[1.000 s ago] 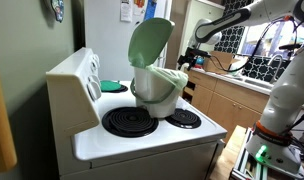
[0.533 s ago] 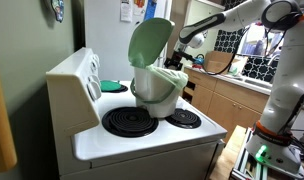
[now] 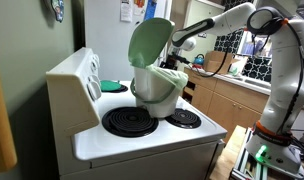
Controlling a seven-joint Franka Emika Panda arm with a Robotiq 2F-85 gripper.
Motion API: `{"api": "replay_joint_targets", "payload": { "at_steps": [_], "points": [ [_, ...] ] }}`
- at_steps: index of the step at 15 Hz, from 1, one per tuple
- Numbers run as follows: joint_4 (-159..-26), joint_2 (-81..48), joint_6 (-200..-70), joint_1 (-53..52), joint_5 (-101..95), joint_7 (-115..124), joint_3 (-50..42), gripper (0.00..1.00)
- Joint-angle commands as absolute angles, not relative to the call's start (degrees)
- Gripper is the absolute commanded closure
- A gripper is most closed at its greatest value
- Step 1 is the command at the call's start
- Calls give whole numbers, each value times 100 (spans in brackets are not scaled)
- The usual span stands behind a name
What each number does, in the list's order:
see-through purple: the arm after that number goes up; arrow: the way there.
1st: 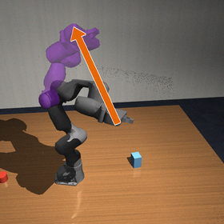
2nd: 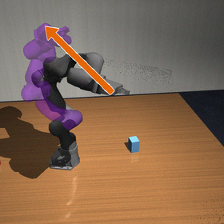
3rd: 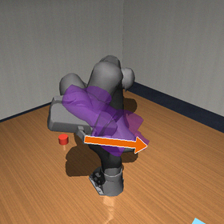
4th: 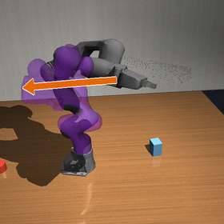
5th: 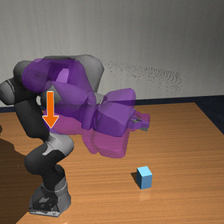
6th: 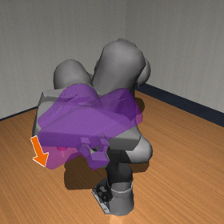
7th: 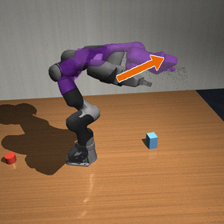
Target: Pick up the silver tongs, pick up the white tissue with the tongs and put it in the bin, put the silver tongs back on the hob of the stove
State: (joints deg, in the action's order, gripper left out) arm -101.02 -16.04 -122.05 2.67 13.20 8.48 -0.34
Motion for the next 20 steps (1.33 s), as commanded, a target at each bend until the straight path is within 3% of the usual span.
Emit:
{"api": "replay_joint_targets", "payload": {
  "at_steps": [1, 9, 20],
  "points": [
    [-10079, -1605, -12183, 244, 1326, 844, -62, 0],
    [-9959, -1768, -12217, 36, 934, 1104, -60, 0],
    [-9907, -2457, -13250, -522, 385, 1888, -25, 0]
  ]
}}
